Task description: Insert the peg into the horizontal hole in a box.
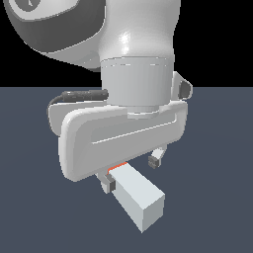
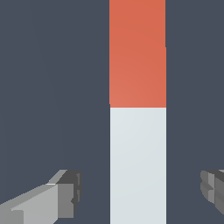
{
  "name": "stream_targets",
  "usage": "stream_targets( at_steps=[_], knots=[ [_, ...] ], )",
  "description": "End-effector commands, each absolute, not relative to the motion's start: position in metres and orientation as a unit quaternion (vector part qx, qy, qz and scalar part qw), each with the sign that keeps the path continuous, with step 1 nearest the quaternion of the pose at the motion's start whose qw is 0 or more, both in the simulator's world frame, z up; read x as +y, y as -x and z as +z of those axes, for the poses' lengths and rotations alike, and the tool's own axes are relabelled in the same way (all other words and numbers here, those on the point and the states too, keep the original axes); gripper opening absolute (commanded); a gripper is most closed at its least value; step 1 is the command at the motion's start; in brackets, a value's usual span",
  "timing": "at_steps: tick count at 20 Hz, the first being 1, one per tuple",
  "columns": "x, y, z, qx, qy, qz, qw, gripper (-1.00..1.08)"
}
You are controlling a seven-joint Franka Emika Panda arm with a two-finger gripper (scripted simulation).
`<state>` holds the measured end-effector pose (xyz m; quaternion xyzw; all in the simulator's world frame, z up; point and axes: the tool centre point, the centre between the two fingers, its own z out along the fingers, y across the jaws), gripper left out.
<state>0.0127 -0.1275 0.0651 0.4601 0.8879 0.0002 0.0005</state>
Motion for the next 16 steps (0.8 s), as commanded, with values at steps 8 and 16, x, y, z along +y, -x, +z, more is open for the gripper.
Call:
stream_targets(
  at_steps=[8,16],
  knots=[
    [-0.127,-0.012,0.025,0.889,-0.458,0.000,0.000,1.00],
    [-0.127,-0.013,0.022,0.889,-0.458,0.000,0.000,-1.00]
  ],
)
